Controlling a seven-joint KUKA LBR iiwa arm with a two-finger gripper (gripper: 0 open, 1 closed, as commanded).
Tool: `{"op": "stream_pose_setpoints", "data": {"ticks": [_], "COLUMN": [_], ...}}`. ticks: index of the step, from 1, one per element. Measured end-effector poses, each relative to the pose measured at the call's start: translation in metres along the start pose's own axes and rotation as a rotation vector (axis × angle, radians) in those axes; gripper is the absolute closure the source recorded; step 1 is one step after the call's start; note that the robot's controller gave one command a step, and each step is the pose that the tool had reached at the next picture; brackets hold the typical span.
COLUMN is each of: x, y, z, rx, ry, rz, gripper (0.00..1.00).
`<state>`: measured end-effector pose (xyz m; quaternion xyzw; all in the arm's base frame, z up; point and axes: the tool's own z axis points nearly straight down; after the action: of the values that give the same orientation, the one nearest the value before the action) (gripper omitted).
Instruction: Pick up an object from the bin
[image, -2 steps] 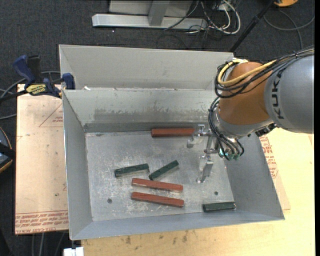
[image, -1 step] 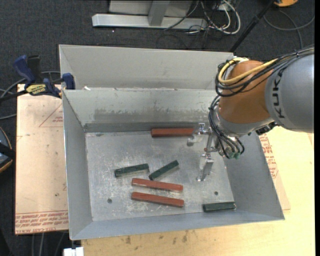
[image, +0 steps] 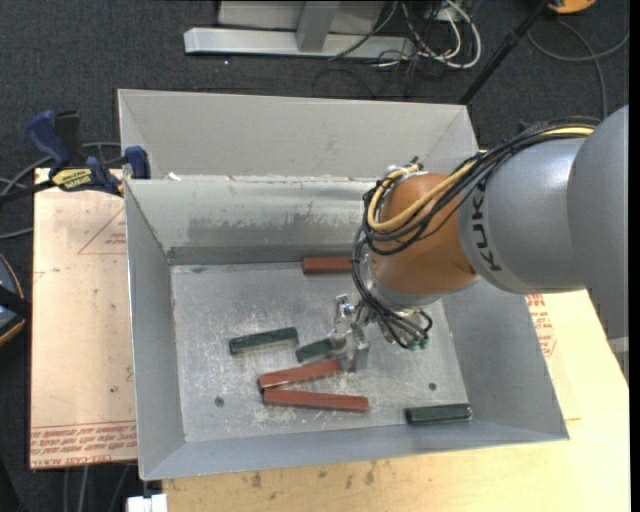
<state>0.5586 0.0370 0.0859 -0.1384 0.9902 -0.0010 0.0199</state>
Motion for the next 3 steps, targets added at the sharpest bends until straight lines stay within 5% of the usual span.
{"op": "stream_pose_setpoints", "data": {"ticks": [1, 2, 3], "x": [0.000, -0.025, -0.028], "y": [0.000, 0.008, 0.009], "z": [0.000, 0.004, 0.004], "rx": [0.000, -0.002, -0.002], "ry": [0.000, 0.031, 0.027], "rz": [0.000, 0.128, 0.134], "gripper": [1.00, 0.00, 0.00]}}
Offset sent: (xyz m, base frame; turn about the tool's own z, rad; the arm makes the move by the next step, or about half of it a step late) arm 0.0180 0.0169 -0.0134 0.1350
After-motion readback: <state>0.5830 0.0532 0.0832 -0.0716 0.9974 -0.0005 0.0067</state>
